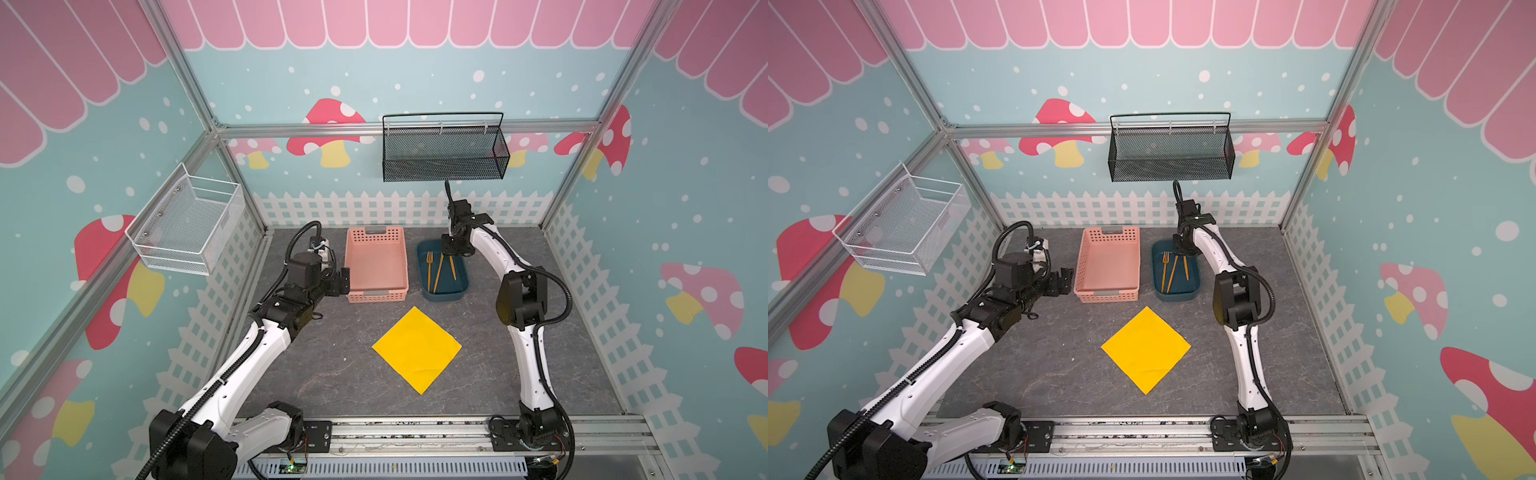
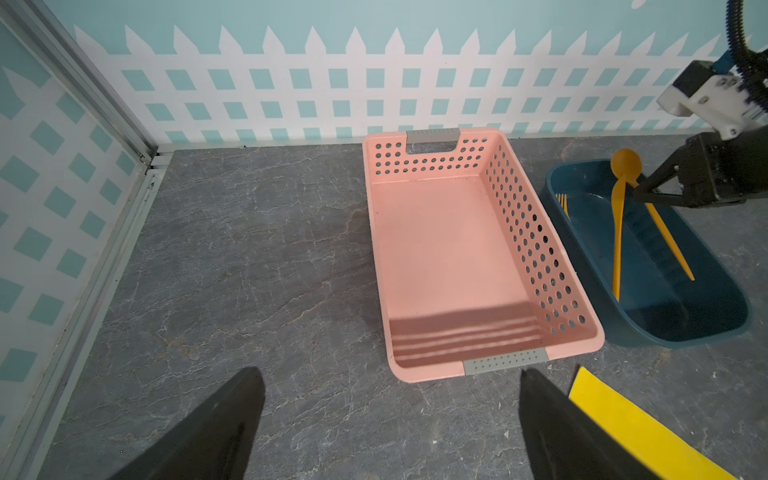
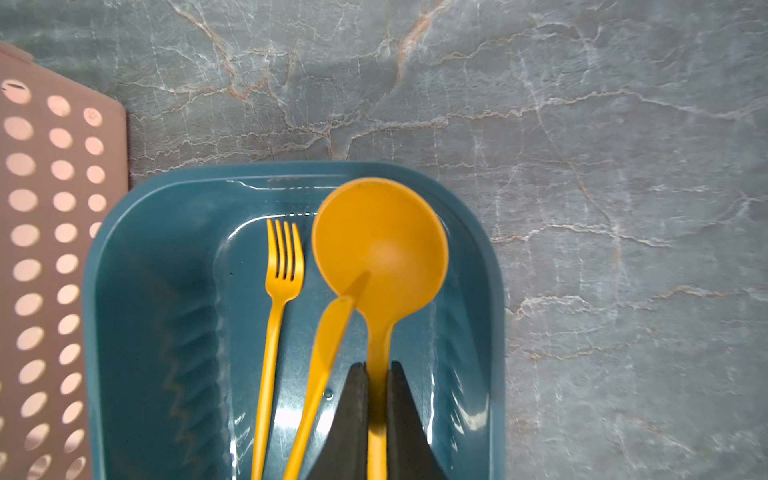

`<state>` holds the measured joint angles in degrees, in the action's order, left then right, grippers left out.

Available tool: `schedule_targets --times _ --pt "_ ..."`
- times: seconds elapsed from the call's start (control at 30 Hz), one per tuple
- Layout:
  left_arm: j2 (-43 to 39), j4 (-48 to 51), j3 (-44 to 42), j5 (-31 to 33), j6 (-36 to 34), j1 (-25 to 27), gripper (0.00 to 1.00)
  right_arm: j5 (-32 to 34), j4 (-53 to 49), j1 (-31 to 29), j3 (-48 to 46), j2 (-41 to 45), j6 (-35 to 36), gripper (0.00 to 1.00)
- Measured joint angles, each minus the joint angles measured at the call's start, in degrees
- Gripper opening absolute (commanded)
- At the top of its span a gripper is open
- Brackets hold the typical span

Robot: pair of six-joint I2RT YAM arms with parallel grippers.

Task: Place the utensils on the paper napkin and roll it up
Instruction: 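Lower the right gripper and grasp the yellow spoon handle, then lift the yellow spoon and carry it over the yellow napkin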

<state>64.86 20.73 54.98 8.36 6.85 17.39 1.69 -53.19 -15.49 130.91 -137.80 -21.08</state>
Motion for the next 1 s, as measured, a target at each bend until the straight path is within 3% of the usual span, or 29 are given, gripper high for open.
schedule_targets --times 0.63,1.0 --pt "-0.72 -0.02 -0.11 -0.31 0.04 0.0 0.97 0.68 -4.26 -1.53 -0.39 2.73 -3.06 0.03" --pt "-3.72 -0.02 -0.22 -2.75 0.9 0.0 0.97 1.92 0.83 -8.79 -15.34 17.94 -8.07 0.03"
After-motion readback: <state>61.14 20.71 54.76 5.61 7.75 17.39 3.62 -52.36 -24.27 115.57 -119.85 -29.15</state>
